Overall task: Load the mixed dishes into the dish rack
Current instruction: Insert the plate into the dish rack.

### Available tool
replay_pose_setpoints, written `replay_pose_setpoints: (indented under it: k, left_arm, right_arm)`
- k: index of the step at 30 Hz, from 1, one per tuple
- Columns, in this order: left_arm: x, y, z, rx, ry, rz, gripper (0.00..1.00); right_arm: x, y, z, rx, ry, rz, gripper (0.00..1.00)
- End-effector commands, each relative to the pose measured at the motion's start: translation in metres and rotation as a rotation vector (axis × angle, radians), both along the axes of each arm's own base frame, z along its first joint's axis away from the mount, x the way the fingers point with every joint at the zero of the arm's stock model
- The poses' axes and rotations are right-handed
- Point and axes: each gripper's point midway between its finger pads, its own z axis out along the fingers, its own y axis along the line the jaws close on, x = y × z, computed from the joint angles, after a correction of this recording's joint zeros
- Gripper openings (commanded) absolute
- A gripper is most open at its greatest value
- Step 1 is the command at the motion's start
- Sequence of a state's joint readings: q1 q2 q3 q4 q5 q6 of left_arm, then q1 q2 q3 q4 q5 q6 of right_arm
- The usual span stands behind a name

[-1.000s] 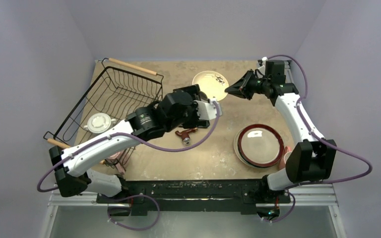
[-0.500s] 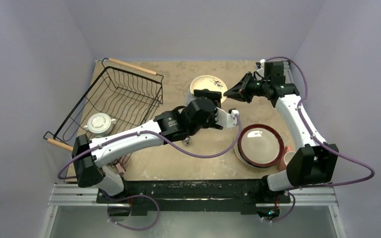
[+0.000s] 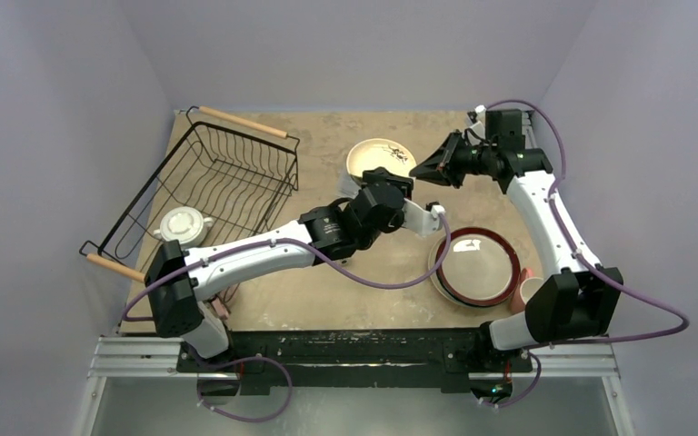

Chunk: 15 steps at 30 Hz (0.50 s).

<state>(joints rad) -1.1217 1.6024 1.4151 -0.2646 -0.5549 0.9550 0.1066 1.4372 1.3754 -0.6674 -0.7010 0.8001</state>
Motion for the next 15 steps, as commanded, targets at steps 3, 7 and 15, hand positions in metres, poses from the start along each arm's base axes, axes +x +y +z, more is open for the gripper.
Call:
replay_pose_setpoints:
  k: [3,7,15]
  left_arm:
    - [0.008,-0.001,0.025,-0.041,-0.078,0.044,0.37]
    - [0.002,0.001,0.025,-0.036,-0.029,0.032,0.04]
    - [-0.014,0.007,0.039,-0.117,0.074,0.006,0.00]
  right_arm:
    - [-0.006,0.008,0.033,0.020,-0.097,0.068,0.00]
    - [-0.003,0.007,0.042,-0.004,-0.132,0.074,0.00]
    - [0.011,0.002,0.057,-0.064,-0.187,0.071,0.49]
